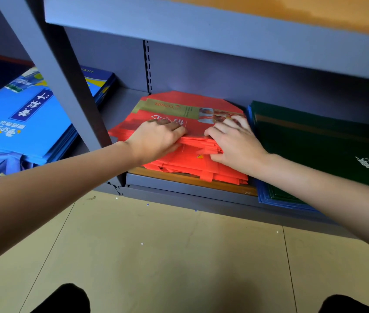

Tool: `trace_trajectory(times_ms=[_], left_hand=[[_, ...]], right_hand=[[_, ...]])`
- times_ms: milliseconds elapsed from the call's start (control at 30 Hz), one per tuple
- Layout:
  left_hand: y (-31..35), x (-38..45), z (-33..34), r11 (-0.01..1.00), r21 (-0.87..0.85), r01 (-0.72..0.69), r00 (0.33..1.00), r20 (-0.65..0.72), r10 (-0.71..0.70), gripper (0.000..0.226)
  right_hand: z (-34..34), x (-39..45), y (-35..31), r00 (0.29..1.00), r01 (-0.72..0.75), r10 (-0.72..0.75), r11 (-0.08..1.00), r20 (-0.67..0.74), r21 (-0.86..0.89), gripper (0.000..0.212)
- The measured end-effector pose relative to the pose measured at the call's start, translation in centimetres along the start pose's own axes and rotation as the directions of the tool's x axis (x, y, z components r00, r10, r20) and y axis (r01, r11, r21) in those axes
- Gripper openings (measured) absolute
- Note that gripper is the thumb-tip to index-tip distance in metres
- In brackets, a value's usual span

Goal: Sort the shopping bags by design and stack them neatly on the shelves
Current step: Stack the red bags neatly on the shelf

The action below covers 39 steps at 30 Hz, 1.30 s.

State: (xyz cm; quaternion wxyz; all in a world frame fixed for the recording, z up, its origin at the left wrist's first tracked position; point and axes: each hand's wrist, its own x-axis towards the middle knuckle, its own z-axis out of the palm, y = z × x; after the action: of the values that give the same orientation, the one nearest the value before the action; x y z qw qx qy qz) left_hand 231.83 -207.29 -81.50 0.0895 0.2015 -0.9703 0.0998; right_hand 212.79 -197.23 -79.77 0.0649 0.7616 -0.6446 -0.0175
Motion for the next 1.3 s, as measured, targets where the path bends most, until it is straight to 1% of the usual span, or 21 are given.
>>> trace_trajectory(times_ms=[67,200,300,333,400,433,467,533,600,667,700,767,833,867,933,1000,1067,1100,1133,1200,1300], left_hand=[[-0.3,0.2,-0.1,0.998,0.04,-0.039,0.993,-0.113,0.044,0.037],[-0.7,0.0,0.3,0.995,0.027,-0.092,0.982,-0.16,0.095,0.038],[-0.7,0.1,0.2,0.997,0.047,-0.063,0.99,-0.126,0.068,0.037],[-0.6,0.3,-0.2,1.0,0.01,-0.027,0.997,-0.078,0.027,0.037],[-1.3,0.9,-1.1,0.984,-0.139,0.115,0.979,0.185,-0.088,0.052],[-2.0,1.1,-1.5,0.945,-0.259,0.2,0.931,0.352,-0.1,0.061],[-2.4,1.0,-2.1,0.896,-0.357,0.264,0.887,0.454,-0.08,0.068],[-2.9,0.5,-2.6,0.897,-0.363,0.252,0.87,0.492,-0.046,0.077],[-3.0,0.0,-2.4,0.955,-0.211,0.209,0.876,0.474,-0.087,0.077],[-2.8,0.0,-2.6,0.977,-0.003,0.215,0.893,0.406,-0.195,0.066],[-2.7,0.1,-2.8,0.971,0.082,0.222,0.92,0.314,-0.237,0.06],[-3.1,0.4,-3.3,0.96,0.202,0.192,0.978,0.038,-0.204,0.053],[-3.3,0.2,-2.7,0.961,0.238,0.143,0.982,-0.154,-0.108,0.045],[-2.9,-0.2,-1.9,0.963,0.24,0.123,0.979,-0.189,-0.078,0.042],[-1.2,-1.8,0.2,0.964,0.259,0.052,0.995,-0.099,-0.027,0.043],[-0.1,-3.7,2.7,0.973,0.221,-0.06,0.998,-0.007,0.063,0.046],[-0.2,-4.2,3.2,0.977,0.203,-0.059,0.998,0.042,0.052,0.043],[-0.3,-3.8,3.1,0.986,0.167,-0.031,0.997,0.079,0.018,0.052],[-0.2,-3.6,2.8,0.995,0.103,0.019,0.988,0.151,-0.035,0.064],[0.7,-3.3,2.3,0.993,0.061,0.098,0.94,0.321,-0.113,0.068],[1.6,-1.9,0.7,0.99,0.124,0.065,0.849,0.514,-0.12,0.074]], right_hand=[[-0.1,0.2,0.0,0.998,-0.018,0.016,0.999,0.058,0.031,0.056],[-1.2,0.5,0.1,0.951,-0.033,-0.06,0.956,0.302,0.293,0.086],[-1.2,0.6,0.3,0.977,-0.029,-0.031,0.962,0.213,0.271,0.068],[-1.2,0.7,0.3,0.987,-0.018,-0.016,0.976,0.157,0.216,0.06],[-1.0,0.8,0.3,0.997,0.003,-0.011,0.995,0.077,0.104,0.05],[-0.9,0.7,0.3,0.998,0.014,-0.018,0.998,0.065,0.06,0.048],[-0.8,0.7,0.4,0.998,0.027,-0.028,0.999,0.058,0.019,0.047],[-0.8,0.7,0.7,0.998,0.065,-0.065,0.996,0.007,-0.063,0.045],[-1.0,0.9,0.5,0.991,0.092,-0.104,0.986,-0.082,-0.135,0.038],[-1.2,1.2,0.4,0.981,0.08,-0.11,0.979,-0.159,-0.188,0.031],[-1.4,1.4,0.5,0.972,0.059,-0.103,0.977,-0.212,-0.203,0.029],[-2.2,1.8,0.8,0.939,0.016,-0.088,0.977,-0.334,-0.212,0.03],[-2.4,1.5,0.7,0.918,-0.017,-0.068,0.978,-0.39,-0.21,0.031],[-1.8,1.0,0.6,0.915,-0.012,-0.079,0.975,-0.395,-0.223,0.033],[0.6,-0.5,0.0,0.941,0.072,-0.141,0.972,-0.309,-0.223,0.041],[3.0,-1.8,-0.3,0.978,0.172,-0.184,0.977,-0.097,-0.125,0.059],[3.4,-1.7,0.2,0.983,0.12,-0.125,0.992,0.131,0.046,0.073],[3.0,-1.4,0.5,0.968,0.055,-0.089,0.988,0.234,0.148,0.076],[2.8,-1.3,0.7,0.96,0.017,-0.073,0.979,0.27,0.204,0.078],[2.8,-1.3,0.6,0.957,-0.014,-0.052,0.975,0.287,0.221,0.079],[2.7,-1.1,0.1,0.94,-0.041,-0.039,0.974,0.34,0.224,0.08]])
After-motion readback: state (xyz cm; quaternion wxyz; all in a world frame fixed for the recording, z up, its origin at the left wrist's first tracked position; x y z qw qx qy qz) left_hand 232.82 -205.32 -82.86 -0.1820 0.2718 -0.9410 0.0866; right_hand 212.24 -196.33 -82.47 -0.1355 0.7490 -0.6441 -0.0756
